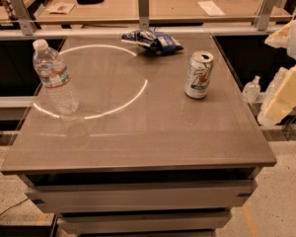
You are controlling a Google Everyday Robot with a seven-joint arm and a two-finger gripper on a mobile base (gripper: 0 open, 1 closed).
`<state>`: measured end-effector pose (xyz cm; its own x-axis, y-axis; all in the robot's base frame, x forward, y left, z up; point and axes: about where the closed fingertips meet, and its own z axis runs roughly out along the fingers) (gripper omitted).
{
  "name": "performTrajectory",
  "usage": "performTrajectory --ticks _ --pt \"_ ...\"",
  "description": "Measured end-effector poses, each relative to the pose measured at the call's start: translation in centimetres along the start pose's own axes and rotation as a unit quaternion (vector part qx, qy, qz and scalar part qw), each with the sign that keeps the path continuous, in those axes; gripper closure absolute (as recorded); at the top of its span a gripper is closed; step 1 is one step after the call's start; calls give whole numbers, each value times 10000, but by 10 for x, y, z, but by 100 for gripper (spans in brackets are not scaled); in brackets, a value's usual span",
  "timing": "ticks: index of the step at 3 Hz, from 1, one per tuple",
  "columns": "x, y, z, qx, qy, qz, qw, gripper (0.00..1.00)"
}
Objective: Move blue chip bag near 7up can
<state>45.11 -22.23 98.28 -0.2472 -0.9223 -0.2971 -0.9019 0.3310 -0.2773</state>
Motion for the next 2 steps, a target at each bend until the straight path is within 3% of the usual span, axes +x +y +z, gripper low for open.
performTrajectory --ticks 1,2 --pt "12 -25 3 211 -562 352 9976 0" --pt "27 -67 9 587 -1180 567 9897 0"
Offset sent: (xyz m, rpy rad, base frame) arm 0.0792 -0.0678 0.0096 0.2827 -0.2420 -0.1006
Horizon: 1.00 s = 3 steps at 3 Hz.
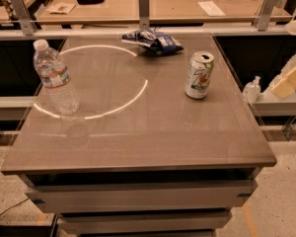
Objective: Move blue chip bag near 7up can
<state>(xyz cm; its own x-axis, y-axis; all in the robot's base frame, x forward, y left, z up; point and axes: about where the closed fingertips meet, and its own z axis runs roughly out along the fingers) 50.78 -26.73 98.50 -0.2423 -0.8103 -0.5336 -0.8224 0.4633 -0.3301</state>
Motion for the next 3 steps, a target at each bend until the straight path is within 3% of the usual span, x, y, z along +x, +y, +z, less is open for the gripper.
performTrajectory --ticks 1,2,3 --pt "6 -24 11 138 -455 124 9988 0" --pt "9 -59 33 254 -925 389 9946 0" --pt "15 -91 54 614 -1103 741 9892 0"
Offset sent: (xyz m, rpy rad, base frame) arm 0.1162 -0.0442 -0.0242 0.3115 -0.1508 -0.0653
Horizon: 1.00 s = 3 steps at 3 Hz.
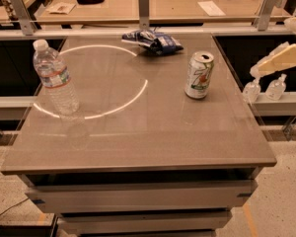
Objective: Move blue chip bag near 7up can
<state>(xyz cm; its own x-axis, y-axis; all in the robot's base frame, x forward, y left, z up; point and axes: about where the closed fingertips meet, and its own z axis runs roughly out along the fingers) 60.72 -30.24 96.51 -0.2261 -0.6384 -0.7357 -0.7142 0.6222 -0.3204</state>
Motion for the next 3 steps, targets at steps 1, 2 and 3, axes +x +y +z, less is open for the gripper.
performTrajectory --ticks 1,2,3 --pt "0 0 0 -1 0 0 10000 0" --pt "1 -11 19 -86 -162 222 9996 0" --pt "-5 -29 52 -205 -335 356 9986 0"
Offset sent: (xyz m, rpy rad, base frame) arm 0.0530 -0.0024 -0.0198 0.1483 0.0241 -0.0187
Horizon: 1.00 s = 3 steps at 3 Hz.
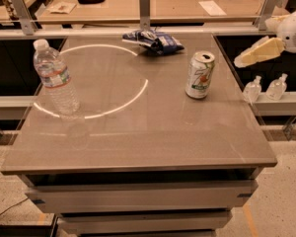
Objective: Move blue chip bag near 7up can
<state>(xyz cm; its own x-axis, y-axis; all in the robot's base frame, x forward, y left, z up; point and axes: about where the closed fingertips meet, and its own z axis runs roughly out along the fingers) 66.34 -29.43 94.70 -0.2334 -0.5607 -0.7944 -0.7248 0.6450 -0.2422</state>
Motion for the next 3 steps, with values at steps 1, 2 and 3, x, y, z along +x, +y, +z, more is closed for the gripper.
performTrajectory --ticks 1,2,3 --pt "-9 -18 29 -92 -86 86 9999 0" --pt "-23 -32 53 -60 -93 101 9999 0" --pt "-33 -38 78 58 -160 205 9996 0"
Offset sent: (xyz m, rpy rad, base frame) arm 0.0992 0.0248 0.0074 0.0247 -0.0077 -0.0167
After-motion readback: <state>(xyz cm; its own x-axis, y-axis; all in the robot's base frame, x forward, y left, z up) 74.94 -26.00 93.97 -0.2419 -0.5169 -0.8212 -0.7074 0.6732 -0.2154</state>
